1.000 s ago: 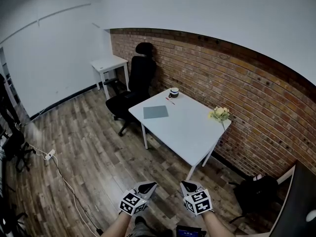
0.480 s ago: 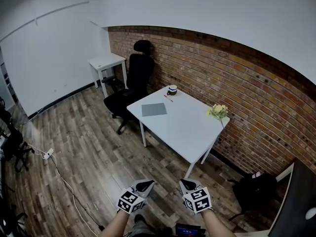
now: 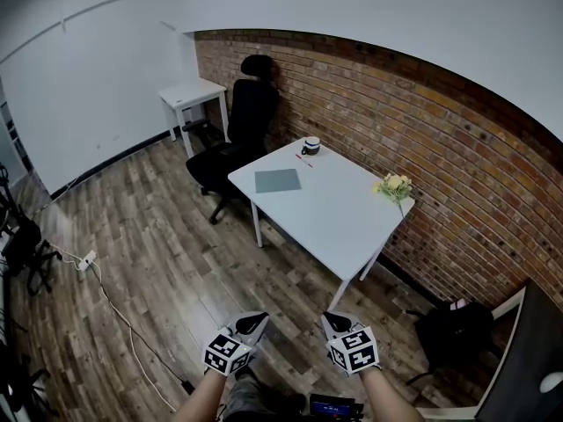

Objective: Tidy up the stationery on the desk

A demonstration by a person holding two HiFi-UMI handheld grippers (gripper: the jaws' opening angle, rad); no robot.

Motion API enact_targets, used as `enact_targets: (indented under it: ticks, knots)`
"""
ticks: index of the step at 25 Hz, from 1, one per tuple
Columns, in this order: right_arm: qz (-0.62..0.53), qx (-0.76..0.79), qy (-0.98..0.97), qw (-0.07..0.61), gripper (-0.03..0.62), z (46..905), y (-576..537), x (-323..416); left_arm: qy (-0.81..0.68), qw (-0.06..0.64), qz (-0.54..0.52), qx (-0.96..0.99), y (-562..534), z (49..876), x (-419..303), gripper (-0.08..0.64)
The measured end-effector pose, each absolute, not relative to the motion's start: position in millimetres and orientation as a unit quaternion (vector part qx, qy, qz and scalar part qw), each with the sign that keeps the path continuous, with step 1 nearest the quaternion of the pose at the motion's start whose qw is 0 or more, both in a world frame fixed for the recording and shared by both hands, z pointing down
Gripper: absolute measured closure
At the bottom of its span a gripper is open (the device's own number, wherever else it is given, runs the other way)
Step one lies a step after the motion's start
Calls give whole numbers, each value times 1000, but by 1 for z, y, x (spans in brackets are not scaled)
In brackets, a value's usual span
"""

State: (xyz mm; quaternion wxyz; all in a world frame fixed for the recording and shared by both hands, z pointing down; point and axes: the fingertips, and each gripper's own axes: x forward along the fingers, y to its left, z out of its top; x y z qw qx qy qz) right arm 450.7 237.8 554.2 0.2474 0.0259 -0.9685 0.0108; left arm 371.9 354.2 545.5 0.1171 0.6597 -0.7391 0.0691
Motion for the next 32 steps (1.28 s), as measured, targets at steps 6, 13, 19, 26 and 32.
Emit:
enact_targets:
  ticks: [6, 13, 19, 26, 32]
  knots:
    - [24, 18, -964, 264, 583, 571, 244, 425, -752, 145, 59, 640, 371, 567, 339, 554]
    - [42, 14, -961, 273, 583, 578, 248, 363, -755, 163, 50, 634, 382, 576, 276, 554]
    - [40, 22, -958, 282, 583, 577, 247, 288, -753, 168, 47, 634, 391, 577, 200, 554]
    - [52, 57, -957, 278, 583, 571, 246, 211, -738, 173, 55, 650, 407, 581, 120, 554]
    - [63, 75, -953, 285, 583, 579, 250, 182, -726, 180, 60, 661, 407, 588, 81, 554]
